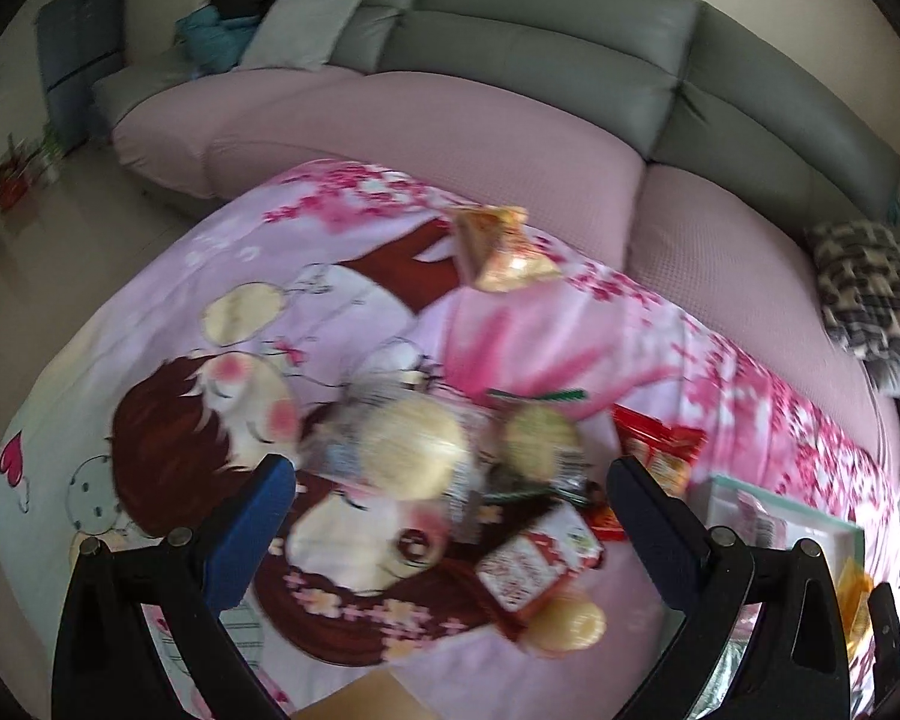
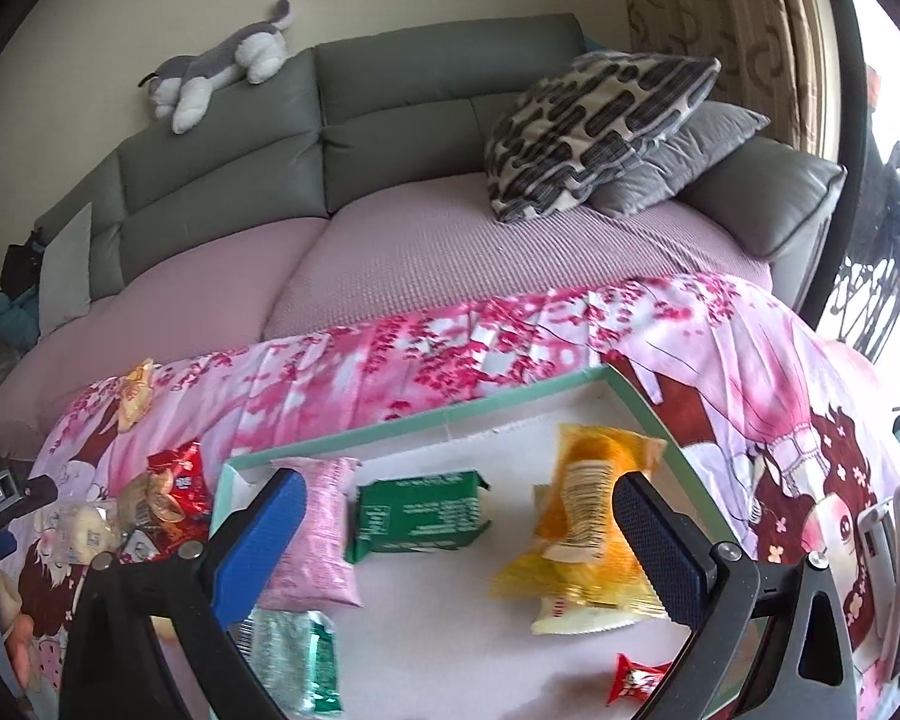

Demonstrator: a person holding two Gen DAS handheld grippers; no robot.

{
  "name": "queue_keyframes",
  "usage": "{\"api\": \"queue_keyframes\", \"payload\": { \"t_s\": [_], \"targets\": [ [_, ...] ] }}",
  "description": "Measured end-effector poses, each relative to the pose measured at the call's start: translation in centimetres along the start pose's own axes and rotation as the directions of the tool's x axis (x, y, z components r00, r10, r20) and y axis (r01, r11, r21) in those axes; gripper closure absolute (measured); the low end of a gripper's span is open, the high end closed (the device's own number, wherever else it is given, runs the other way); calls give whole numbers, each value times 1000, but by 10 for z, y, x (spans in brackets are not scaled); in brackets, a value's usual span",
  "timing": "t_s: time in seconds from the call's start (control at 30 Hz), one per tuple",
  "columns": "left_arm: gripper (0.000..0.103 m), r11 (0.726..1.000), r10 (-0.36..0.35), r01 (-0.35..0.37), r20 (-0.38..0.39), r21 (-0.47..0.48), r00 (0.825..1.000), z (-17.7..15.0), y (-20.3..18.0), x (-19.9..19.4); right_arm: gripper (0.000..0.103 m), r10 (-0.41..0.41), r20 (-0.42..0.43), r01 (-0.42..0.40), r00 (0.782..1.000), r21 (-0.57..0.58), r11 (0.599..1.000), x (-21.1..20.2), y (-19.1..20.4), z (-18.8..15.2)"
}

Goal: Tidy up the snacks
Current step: 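Move both open tools back toward the snack pile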

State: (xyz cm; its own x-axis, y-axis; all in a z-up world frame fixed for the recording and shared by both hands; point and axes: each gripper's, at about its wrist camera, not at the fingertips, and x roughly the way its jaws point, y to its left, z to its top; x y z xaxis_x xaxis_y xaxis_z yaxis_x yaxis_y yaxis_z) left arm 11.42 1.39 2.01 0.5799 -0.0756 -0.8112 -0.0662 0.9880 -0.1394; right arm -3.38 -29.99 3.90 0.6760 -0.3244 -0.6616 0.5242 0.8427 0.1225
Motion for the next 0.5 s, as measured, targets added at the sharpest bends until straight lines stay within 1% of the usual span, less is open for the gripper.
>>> {"api": "queue_keyframes", "payload": {
  "t_s": [0.23,0.43,0.5],
  "targets": [
    [0,997,39,-37,23,-68,999,9,41,-3,0,27,7,-26,1000,-53,998,-3,32,-1],
    [0,994,23,-20,29,-109,999,13,69,-8,0,67,-1,-67,998,-94,993,-2,61,-5],
    [0,991,19,-17,14,-132,1000,15,80,-8,0,81,-5,-81,997,-113,990,-2,71,-7]
  ]
}}
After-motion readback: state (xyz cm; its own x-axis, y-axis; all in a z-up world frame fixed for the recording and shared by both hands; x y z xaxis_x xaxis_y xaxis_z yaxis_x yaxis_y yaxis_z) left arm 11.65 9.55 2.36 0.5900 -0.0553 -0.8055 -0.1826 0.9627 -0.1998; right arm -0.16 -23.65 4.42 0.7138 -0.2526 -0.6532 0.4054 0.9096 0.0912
